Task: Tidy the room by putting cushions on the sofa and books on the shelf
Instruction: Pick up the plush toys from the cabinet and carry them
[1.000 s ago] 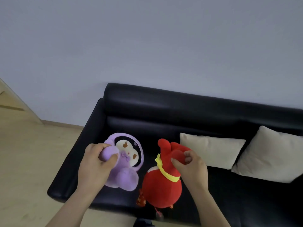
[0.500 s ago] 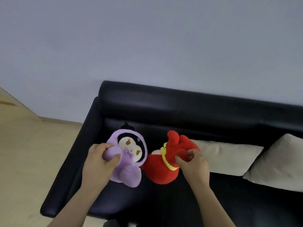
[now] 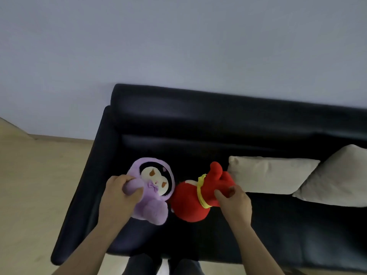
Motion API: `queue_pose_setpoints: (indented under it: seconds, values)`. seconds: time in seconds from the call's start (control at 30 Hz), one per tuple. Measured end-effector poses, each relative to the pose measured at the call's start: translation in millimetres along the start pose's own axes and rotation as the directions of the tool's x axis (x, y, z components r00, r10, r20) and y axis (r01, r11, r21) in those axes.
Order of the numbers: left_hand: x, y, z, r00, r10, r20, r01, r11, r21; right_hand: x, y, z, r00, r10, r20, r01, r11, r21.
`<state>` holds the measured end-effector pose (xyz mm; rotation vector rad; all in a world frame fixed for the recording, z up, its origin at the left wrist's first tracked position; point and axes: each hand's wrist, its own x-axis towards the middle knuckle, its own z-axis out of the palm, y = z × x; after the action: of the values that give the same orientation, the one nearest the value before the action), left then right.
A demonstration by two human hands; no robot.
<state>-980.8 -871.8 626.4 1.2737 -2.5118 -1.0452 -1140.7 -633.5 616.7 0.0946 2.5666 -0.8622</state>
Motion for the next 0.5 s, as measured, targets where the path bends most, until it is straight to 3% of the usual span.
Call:
queue_pose_setpoints:
  seconds: [0.5]
  values:
    - [40.4,-27.9,57.9,0.996,-0.049,0.074,0.054,0.996,-0.071,26.3,19.4,67.6,0.979,-0.001,-0.205,0.050,0.971,0.235]
